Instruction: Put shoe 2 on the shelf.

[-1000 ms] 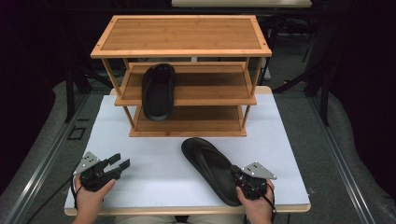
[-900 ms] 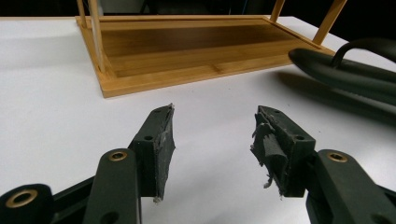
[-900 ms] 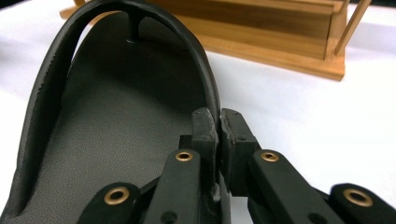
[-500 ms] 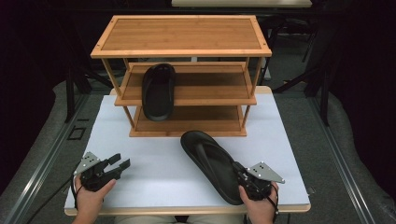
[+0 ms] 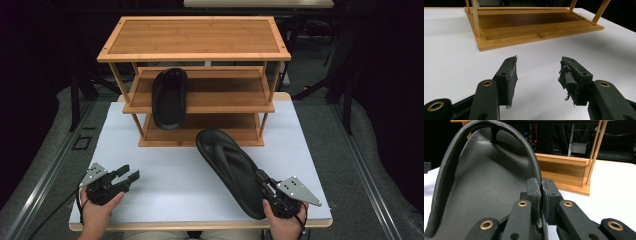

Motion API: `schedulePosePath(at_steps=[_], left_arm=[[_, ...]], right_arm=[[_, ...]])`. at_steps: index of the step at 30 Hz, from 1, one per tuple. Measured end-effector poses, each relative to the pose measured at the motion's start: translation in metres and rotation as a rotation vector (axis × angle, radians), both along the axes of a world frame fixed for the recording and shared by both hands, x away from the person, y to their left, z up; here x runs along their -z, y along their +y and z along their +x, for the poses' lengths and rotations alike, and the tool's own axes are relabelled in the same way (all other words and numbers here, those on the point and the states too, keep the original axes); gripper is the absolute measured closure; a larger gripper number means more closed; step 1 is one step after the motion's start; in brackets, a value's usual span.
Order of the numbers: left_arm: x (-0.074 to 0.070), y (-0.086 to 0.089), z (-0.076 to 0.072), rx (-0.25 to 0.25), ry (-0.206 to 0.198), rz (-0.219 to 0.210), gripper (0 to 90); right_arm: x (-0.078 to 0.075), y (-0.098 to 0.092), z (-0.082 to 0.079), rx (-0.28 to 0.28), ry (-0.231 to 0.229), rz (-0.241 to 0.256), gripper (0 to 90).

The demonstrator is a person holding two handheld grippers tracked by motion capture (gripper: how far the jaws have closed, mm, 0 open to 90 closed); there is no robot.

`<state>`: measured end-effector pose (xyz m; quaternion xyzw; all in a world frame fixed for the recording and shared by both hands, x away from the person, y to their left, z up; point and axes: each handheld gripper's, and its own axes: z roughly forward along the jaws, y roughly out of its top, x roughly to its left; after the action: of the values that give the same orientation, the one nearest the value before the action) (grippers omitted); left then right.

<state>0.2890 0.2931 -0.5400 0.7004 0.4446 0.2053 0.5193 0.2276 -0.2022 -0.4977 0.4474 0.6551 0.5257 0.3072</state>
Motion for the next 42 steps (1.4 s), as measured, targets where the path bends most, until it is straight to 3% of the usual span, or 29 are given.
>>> schedulePosePath(at_steps=[8,14,21,32,42], left_arm=[[0.001,0.000,0.000,-0.009,0.014,-0.017,47.0],[0.002,-0.001,0.000,-0.009,0.021,-0.013,47.0],[0.003,-0.001,0.001,-0.009,0.026,-0.011,47.0],[0.004,-0.001,0.002,-0.004,0.028,-0.013,47.0],[0.004,-0.001,0.004,-0.002,0.030,-0.014,47.0]], right_arm=[[-0.012,-0.004,0.001,0.001,-0.033,0.023,85.0],[-0.029,-0.006,0.014,0.005,-0.073,0.049,85.0],[-0.055,-0.009,0.050,0.018,-0.095,0.097,85.0],[-0.089,0.007,0.106,0.062,-0.126,0.050,85.0],[-0.099,0.015,0.160,0.131,-0.064,0.023,85.0]])
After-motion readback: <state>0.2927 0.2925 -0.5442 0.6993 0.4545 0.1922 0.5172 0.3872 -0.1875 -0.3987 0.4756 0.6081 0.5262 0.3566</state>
